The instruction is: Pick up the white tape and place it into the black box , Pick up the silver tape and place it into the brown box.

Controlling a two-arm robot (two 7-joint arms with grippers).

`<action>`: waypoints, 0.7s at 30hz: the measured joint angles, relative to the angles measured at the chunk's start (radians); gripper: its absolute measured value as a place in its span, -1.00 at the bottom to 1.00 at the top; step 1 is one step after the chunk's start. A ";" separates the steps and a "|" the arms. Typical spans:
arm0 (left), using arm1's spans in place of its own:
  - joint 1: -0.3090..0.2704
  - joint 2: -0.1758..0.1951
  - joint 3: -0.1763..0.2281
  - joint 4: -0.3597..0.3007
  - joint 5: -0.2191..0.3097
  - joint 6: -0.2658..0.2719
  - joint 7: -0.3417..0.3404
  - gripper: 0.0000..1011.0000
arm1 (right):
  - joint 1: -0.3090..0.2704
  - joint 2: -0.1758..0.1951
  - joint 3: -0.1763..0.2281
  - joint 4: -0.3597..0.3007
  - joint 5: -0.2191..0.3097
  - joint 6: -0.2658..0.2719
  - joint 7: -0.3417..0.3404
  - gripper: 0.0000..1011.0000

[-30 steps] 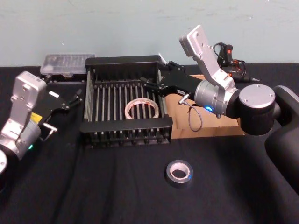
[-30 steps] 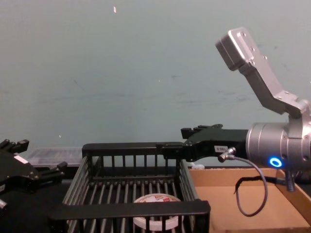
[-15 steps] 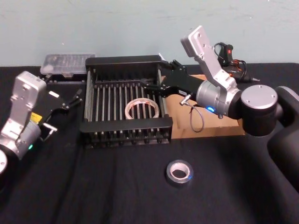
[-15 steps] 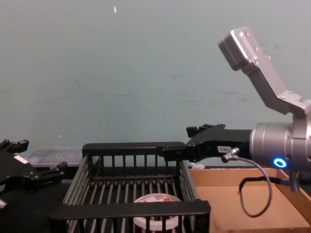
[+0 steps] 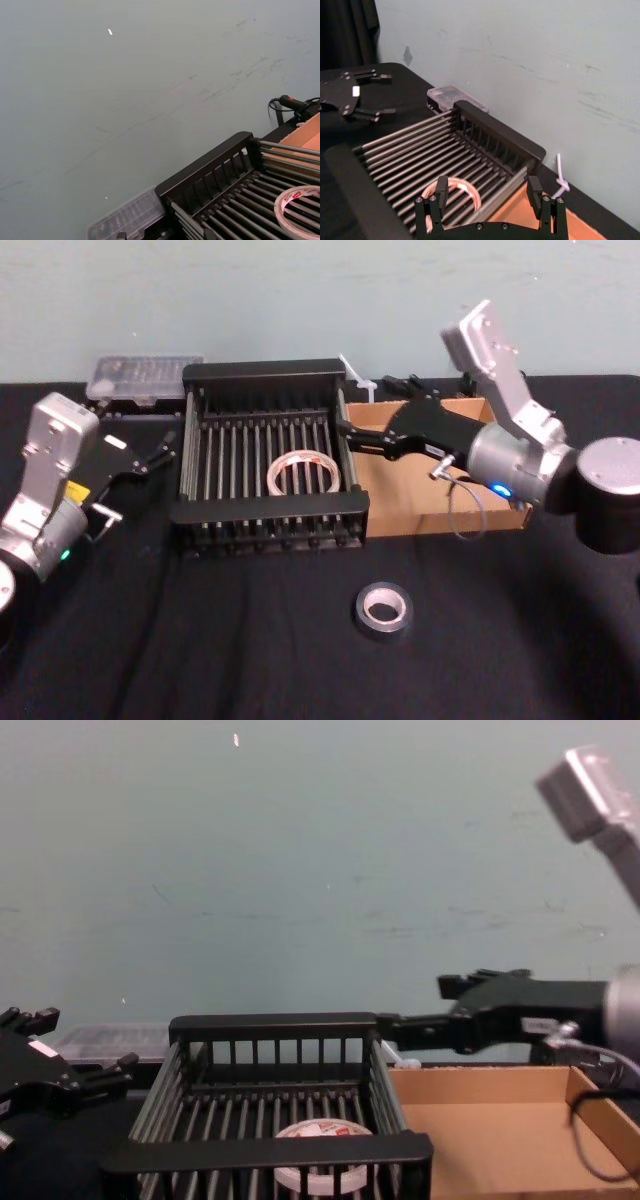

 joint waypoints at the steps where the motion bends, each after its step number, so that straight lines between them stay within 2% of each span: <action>1: 0.000 0.000 0.000 0.000 0.000 0.000 0.000 0.98 | -0.012 0.010 0.005 -0.015 0.005 0.003 0.001 0.98; 12: 0.000 0.000 0.000 0.000 0.000 0.000 0.000 0.98 | -0.173 0.150 0.050 -0.196 0.071 0.036 0.020 0.98; 13: 0.000 0.000 0.000 0.000 0.000 0.000 0.000 0.98 | -0.173 0.150 0.050 -0.196 0.071 0.036 0.020 0.98; 16: 0.000 0.000 0.000 0.000 0.000 0.000 0.000 0.98 | -0.217 0.192 0.058 -0.236 0.086 0.045 0.026 0.98; 17: 0.000 0.000 0.000 0.000 0.000 0.000 0.000 0.98 | -0.217 0.192 0.058 -0.236 0.086 0.045 0.026 0.98; 21: 0.000 0.000 0.000 0.000 0.000 0.000 0.000 0.98 | -0.256 0.234 0.061 -0.265 0.101 0.057 0.034 0.98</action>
